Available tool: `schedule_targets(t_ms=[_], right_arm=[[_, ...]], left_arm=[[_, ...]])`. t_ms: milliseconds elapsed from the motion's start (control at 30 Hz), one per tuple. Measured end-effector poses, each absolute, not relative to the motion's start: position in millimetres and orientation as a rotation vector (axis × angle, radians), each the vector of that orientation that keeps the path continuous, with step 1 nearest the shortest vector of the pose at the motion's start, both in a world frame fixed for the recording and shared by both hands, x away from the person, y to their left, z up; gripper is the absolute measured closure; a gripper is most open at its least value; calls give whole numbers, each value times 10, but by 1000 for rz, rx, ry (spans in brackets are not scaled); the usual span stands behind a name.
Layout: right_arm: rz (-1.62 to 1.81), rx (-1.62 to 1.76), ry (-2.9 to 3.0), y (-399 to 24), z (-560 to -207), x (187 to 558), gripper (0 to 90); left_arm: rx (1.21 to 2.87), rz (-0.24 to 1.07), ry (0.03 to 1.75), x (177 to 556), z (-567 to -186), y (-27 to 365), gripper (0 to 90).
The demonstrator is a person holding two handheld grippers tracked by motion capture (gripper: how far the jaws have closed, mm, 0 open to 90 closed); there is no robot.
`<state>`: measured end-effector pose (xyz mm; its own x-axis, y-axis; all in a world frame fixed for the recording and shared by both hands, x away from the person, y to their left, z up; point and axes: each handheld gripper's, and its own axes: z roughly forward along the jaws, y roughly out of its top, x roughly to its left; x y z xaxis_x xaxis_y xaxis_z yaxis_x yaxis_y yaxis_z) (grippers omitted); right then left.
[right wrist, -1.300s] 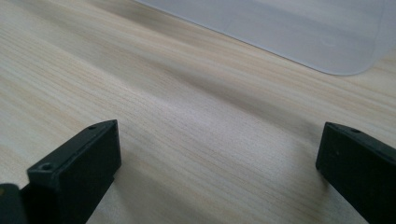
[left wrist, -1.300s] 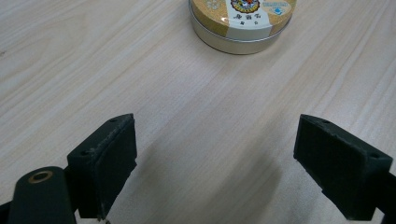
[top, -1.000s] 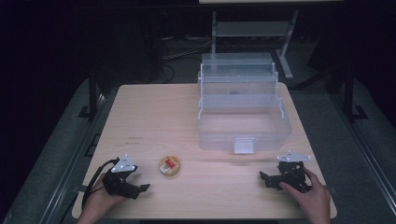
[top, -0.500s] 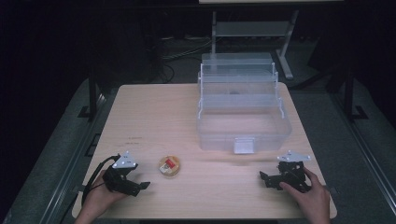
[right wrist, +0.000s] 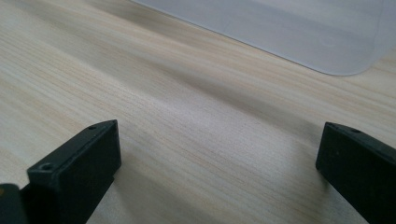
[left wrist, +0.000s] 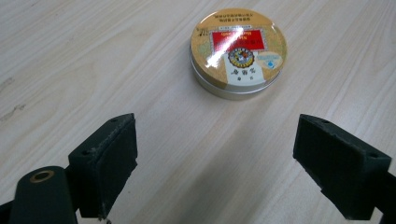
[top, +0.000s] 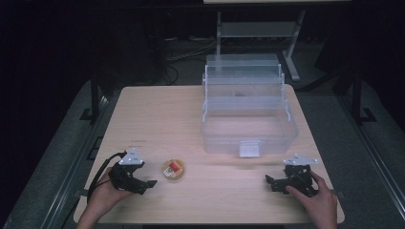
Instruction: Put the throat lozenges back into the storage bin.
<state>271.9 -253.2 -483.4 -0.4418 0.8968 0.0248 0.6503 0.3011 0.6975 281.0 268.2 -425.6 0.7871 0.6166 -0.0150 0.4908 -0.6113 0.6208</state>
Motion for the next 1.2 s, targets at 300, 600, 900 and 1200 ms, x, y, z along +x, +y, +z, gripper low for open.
schedule_targets(t_ms=[300,600,900,1200], right_arm=[[916,1393,2202,-2529,-4834,2725,0],[916,1393,2201,-2528,-4835,2725,0],[916,1393,2201,-2528,-4834,2725,0],[916,1393,2201,-2528,-4835,2725,0]], left_arm=[[2360,252,814,2880,-4205,2606,131],[2386,263,793,2932,-4146,2528,131],[2392,247,789,2984,-4102,2454,132],[2397,224,782,3038,-4082,2375,131]])
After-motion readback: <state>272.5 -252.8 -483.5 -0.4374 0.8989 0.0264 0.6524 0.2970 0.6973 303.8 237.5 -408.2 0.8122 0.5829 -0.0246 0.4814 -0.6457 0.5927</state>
